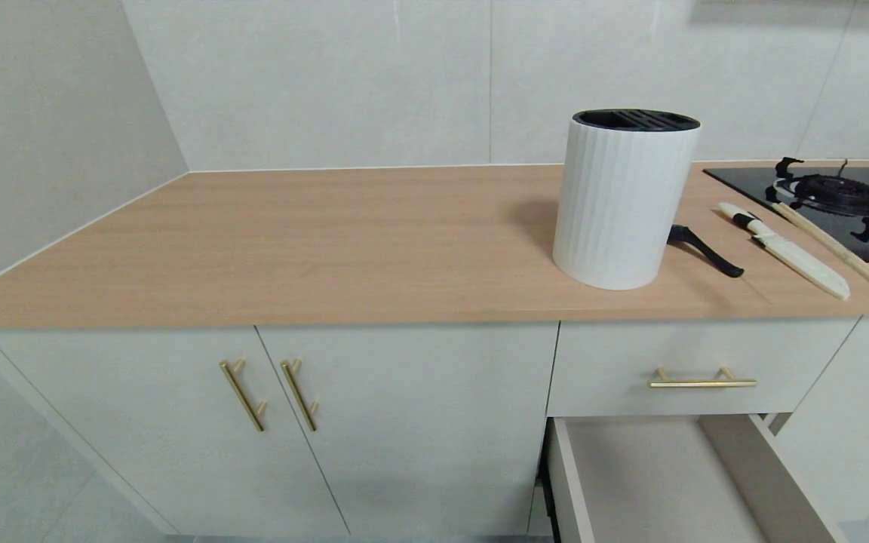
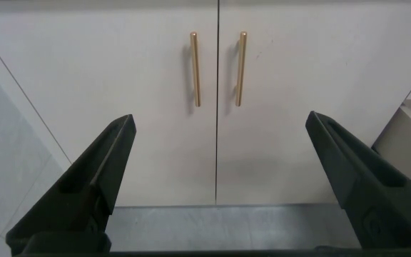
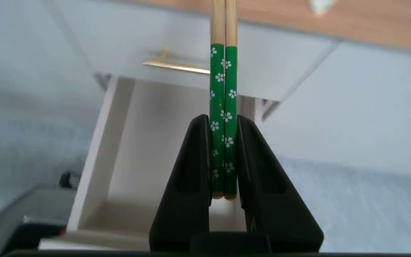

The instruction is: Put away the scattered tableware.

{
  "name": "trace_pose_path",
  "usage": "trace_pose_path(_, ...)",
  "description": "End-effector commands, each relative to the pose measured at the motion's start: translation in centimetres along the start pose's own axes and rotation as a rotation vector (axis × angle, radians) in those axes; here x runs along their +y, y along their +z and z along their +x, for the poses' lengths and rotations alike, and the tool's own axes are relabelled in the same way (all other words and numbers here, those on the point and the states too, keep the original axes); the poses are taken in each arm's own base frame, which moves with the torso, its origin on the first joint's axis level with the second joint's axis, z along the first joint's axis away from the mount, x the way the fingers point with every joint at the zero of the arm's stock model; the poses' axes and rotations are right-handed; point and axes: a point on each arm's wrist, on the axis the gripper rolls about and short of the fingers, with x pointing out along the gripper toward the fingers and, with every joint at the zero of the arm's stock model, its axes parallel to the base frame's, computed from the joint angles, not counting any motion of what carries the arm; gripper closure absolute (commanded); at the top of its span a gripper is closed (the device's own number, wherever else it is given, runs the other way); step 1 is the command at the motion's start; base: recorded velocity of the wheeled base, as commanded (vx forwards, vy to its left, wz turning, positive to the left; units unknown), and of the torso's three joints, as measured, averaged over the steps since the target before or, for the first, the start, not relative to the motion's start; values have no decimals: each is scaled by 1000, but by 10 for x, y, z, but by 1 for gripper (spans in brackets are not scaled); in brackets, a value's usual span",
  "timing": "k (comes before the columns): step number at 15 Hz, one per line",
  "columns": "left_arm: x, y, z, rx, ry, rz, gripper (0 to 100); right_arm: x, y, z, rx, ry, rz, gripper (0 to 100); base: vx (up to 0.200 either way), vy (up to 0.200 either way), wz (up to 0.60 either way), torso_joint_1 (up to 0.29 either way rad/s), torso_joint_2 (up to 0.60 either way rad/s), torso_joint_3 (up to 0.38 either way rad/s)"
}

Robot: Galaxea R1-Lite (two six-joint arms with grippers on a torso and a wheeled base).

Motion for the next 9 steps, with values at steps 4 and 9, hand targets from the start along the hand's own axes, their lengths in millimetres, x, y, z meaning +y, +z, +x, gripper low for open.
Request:
trace_pose_path(4,0,0,0,0,1,0,0,2,-10,2,25,10,-47,100,0,0,0,-48,136,90)
trace_pose_path(9,0,0,0,2,1,0,0,4,-18,1,35,45,-106,100,0,0,0,-144,437,286)
